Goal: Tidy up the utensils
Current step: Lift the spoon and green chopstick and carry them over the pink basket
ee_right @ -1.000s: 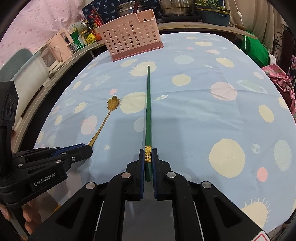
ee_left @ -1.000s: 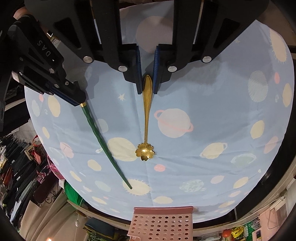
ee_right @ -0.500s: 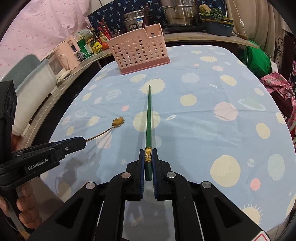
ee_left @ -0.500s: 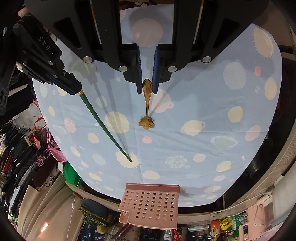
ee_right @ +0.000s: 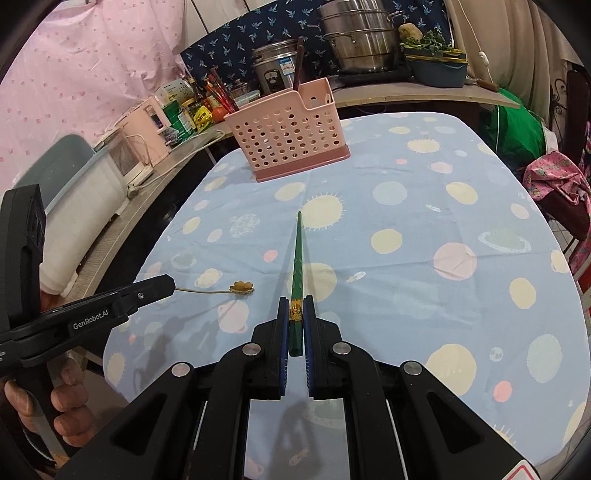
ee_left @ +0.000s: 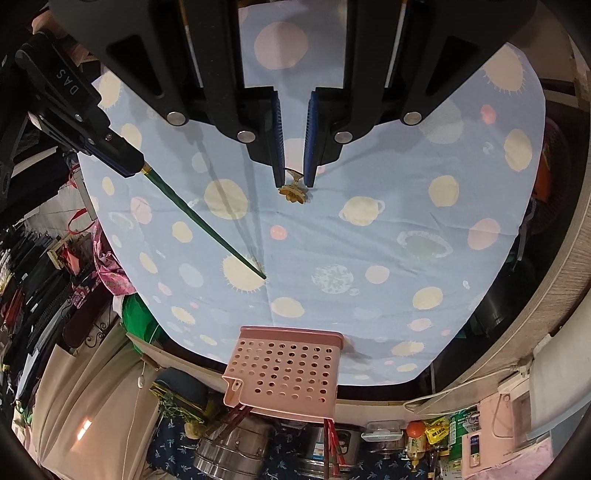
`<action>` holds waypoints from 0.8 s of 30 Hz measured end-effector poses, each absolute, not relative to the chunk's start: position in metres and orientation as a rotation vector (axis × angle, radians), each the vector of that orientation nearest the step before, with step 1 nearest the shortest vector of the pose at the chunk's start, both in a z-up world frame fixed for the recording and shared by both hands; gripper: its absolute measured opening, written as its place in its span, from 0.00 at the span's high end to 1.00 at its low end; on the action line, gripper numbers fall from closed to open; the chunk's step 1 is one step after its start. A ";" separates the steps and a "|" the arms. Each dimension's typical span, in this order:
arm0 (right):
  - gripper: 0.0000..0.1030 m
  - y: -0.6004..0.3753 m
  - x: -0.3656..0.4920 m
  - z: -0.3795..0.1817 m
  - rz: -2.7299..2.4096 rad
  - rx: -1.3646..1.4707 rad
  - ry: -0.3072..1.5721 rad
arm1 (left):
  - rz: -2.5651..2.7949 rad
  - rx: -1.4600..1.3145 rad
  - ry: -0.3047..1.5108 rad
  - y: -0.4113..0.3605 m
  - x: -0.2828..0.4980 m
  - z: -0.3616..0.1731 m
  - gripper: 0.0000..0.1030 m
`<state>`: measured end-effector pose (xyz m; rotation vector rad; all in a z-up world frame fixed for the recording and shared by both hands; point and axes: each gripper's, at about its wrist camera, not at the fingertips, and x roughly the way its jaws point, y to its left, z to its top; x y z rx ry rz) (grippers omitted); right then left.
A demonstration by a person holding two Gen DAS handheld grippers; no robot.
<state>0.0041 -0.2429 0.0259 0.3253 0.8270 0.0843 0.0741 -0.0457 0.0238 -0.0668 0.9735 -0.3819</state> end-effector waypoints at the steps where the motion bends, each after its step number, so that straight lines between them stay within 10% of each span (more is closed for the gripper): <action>1: 0.93 -0.243 0.005 0.027 0.085 0.326 0.823 | -0.383 -0.068 0.971 -0.045 0.075 0.025 0.90; 24: 0.93 -0.252 0.025 0.083 0.115 0.363 0.716 | -0.378 -0.066 0.880 -0.038 0.100 0.065 0.99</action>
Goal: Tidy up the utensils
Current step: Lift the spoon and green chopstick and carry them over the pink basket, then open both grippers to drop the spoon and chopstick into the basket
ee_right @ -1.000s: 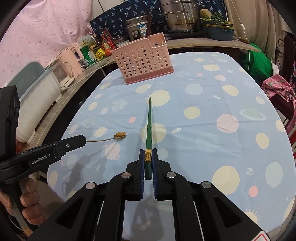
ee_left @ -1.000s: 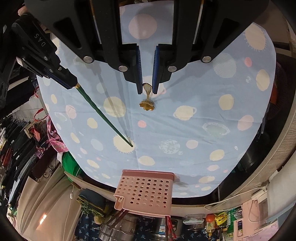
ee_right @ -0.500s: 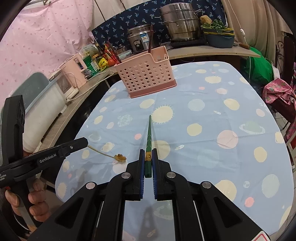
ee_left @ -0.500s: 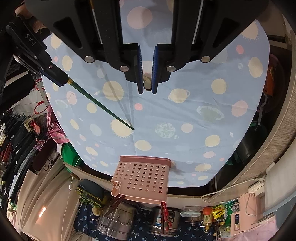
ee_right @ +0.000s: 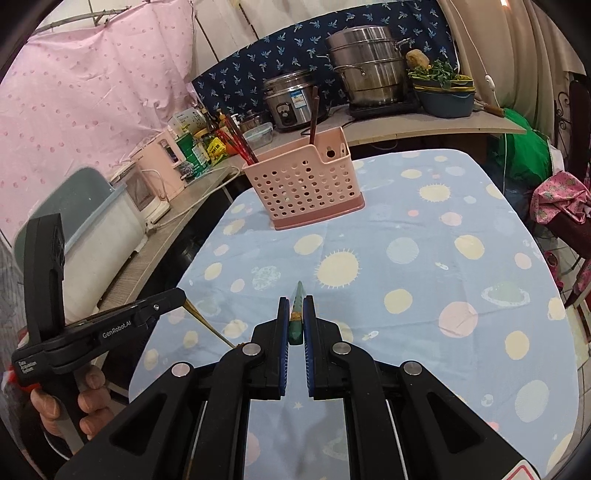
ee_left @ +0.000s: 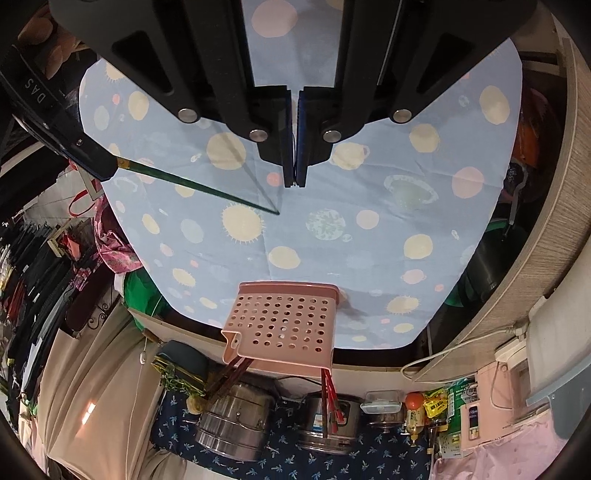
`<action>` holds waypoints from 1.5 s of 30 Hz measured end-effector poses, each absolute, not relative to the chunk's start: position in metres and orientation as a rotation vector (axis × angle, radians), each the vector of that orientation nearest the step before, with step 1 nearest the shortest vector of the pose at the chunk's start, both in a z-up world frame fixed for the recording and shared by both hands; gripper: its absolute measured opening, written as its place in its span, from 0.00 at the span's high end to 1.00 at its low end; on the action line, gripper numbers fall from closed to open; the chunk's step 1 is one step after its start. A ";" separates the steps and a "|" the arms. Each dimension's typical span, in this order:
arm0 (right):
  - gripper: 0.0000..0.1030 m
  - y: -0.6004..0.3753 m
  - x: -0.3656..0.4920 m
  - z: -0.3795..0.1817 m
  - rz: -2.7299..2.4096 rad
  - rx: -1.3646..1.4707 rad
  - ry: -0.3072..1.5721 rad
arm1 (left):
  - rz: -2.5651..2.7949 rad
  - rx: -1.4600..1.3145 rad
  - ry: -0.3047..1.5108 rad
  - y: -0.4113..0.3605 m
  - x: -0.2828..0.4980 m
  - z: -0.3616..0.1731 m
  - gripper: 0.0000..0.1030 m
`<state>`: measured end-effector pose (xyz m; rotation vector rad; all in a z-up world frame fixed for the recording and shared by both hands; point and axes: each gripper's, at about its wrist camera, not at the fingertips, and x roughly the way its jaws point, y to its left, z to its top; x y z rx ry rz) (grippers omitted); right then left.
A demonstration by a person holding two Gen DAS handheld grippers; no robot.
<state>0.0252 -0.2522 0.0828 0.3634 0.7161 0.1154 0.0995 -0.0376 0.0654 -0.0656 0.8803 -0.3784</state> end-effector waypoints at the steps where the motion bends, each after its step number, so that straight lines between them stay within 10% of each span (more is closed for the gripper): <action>1: 0.93 -0.253 0.027 0.087 0.115 0.364 0.707 | -0.379 -0.067 0.873 -0.037 0.101 0.069 0.99; 33: 0.93 -0.295 0.207 0.249 0.038 0.388 0.260 | -0.334 -0.090 0.606 -0.053 0.270 0.207 0.99; 45: 0.93 -0.309 0.291 0.214 -0.006 0.405 0.347 | -0.313 -0.057 0.658 -0.074 0.338 0.176 0.99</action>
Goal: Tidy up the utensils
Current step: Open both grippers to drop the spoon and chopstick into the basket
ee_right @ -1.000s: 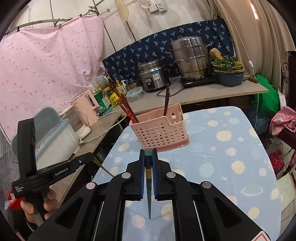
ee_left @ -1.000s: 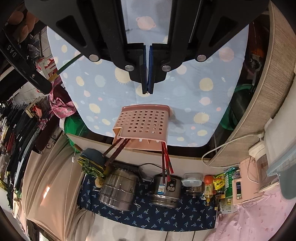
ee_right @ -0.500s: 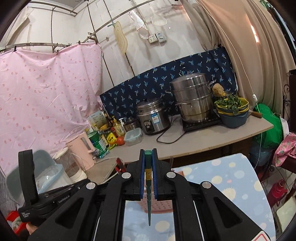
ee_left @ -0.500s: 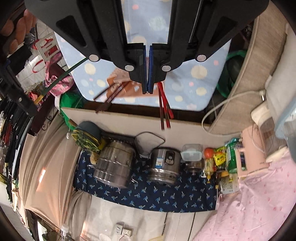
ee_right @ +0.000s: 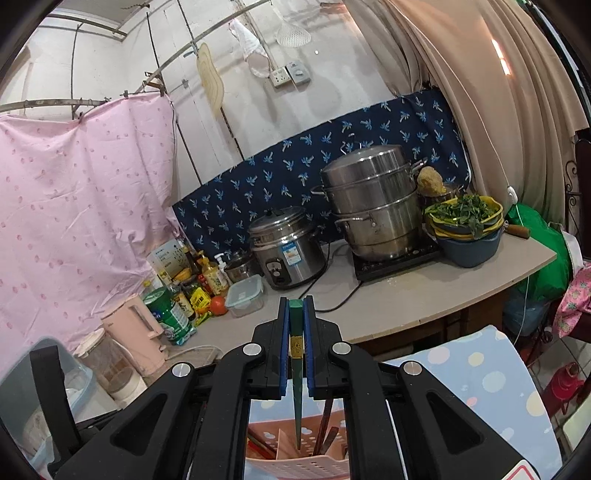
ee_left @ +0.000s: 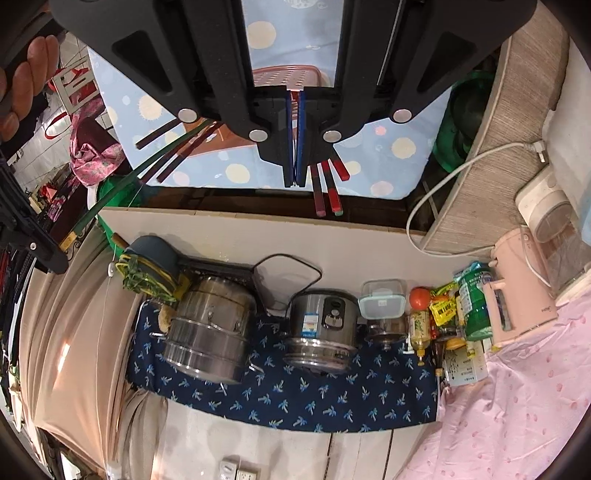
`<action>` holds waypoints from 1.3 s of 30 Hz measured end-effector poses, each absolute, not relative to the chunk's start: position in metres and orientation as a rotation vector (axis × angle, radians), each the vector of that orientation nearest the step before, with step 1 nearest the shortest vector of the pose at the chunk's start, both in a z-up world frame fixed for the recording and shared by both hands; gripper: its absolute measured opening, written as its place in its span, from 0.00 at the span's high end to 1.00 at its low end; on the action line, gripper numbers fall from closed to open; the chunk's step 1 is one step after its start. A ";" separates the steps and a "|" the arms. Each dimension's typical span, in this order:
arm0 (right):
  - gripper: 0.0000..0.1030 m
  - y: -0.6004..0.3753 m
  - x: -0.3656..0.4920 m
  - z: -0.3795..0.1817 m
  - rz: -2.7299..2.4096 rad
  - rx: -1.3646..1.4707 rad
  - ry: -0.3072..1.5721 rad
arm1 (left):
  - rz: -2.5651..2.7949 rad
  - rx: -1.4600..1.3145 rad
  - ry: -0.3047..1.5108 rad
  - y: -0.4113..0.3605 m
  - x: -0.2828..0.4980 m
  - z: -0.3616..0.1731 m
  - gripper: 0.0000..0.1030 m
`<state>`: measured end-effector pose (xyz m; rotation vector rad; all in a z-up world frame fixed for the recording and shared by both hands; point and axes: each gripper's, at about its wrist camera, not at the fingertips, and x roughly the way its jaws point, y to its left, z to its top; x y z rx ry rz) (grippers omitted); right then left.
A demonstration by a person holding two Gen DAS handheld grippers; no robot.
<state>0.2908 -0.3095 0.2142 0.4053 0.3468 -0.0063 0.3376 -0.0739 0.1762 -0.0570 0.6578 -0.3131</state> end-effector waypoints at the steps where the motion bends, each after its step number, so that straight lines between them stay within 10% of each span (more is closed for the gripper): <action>1: 0.93 -0.309 0.294 0.207 -0.008 0.403 0.361 | -0.314 -0.054 0.667 -0.076 0.341 0.171 0.99; 18: 0.90 -0.294 0.311 0.168 0.010 0.351 0.469 | -0.313 -0.069 0.723 -0.084 0.355 0.140 0.97; 39: 0.79 -0.256 0.233 0.154 0.070 0.289 0.533 | -0.257 -0.026 0.690 -0.066 0.291 0.144 0.70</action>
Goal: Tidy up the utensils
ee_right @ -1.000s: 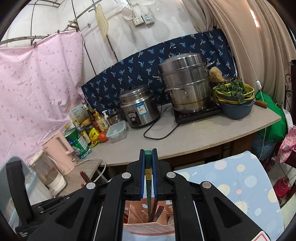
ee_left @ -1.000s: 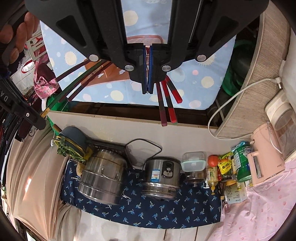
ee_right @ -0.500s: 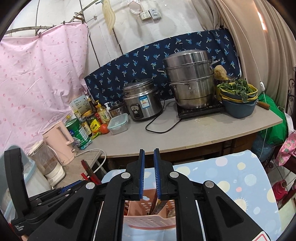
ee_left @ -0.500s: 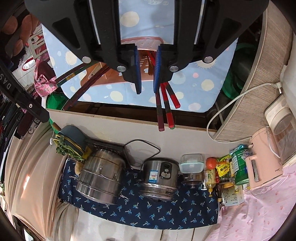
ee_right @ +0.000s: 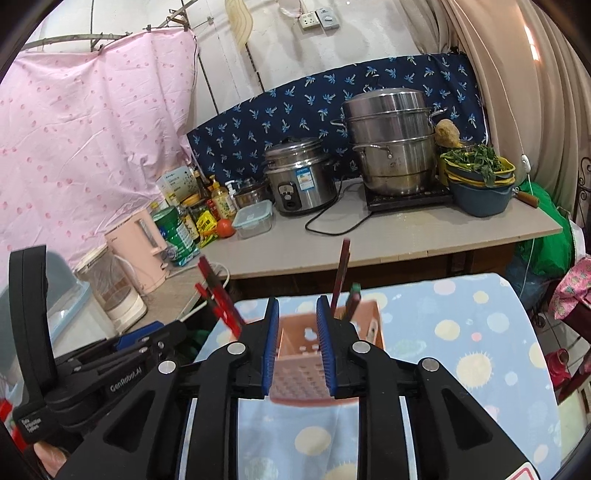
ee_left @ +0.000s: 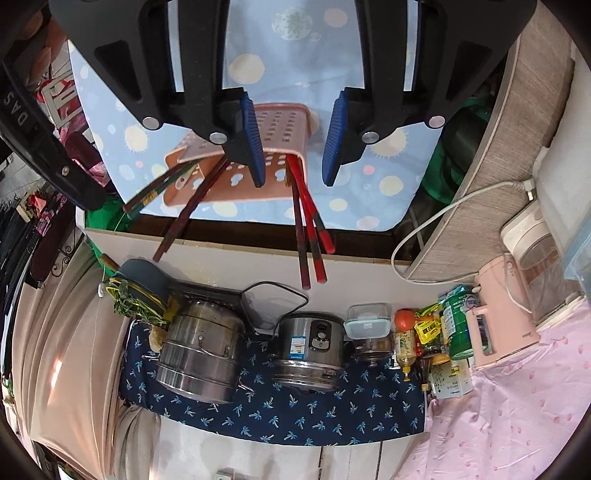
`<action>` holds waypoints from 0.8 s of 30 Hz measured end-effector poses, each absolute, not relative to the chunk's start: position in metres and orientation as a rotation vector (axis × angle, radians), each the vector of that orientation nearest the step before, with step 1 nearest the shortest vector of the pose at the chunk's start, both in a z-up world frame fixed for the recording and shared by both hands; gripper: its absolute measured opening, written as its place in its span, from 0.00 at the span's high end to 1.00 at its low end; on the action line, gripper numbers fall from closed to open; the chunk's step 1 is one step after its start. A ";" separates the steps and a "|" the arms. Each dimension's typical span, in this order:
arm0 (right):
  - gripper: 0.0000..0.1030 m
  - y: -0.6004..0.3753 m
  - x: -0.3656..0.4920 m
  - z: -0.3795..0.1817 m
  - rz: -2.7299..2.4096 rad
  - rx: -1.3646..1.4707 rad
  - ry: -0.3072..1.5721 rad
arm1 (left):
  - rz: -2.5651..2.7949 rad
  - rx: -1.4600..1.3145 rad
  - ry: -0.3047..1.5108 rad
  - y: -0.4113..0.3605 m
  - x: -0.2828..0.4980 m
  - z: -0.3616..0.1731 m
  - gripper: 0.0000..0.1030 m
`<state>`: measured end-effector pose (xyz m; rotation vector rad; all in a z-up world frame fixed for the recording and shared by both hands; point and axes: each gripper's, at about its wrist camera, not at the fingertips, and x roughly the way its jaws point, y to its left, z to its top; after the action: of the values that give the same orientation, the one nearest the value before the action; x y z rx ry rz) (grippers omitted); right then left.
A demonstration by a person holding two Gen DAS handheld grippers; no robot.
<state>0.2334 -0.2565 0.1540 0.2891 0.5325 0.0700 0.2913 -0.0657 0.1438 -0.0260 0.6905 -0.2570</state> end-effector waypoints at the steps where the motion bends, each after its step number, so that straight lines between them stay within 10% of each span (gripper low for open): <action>1: 0.79 -0.255 0.228 0.152 0.070 0.283 0.540 | -0.256 -0.023 0.693 -0.066 0.287 0.143 0.70; 24: 0.79 -0.222 0.147 0.114 0.001 0.147 0.647 | -0.230 0.032 0.711 -0.055 0.204 0.121 0.59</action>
<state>0.1473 -0.2219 0.1139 0.1472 0.6473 0.0008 0.2043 -0.0545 0.1207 0.0321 0.7109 -0.2298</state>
